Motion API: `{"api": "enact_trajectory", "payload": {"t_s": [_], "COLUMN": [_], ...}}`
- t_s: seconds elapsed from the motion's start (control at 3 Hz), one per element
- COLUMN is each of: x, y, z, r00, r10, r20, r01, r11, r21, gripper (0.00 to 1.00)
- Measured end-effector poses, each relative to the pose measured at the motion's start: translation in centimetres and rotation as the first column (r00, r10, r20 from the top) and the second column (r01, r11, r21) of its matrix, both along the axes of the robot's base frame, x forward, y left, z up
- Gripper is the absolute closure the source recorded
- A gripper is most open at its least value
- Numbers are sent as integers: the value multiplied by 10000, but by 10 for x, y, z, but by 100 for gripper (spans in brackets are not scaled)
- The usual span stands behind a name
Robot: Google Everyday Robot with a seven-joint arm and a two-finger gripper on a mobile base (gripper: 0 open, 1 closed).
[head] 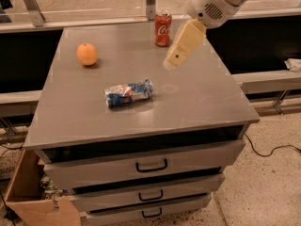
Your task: Pick orange
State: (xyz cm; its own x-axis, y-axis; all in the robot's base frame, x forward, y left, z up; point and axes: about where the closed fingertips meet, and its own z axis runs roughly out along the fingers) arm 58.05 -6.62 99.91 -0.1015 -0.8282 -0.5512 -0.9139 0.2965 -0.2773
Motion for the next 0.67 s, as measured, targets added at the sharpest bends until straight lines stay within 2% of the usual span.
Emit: {"api": "enact_trajectory", "payload": {"t_s": [0.33, 0.67], "x": [40, 83], "y": [31, 75], "z": [-11, -21], "r00": [9983, 9960], "r10": [-558, -841], "r20": [-180, -297], "r01": [577, 890], "r11": [9893, 9584], "r21": [1343, 2712], "gripper": [0, 0]}}
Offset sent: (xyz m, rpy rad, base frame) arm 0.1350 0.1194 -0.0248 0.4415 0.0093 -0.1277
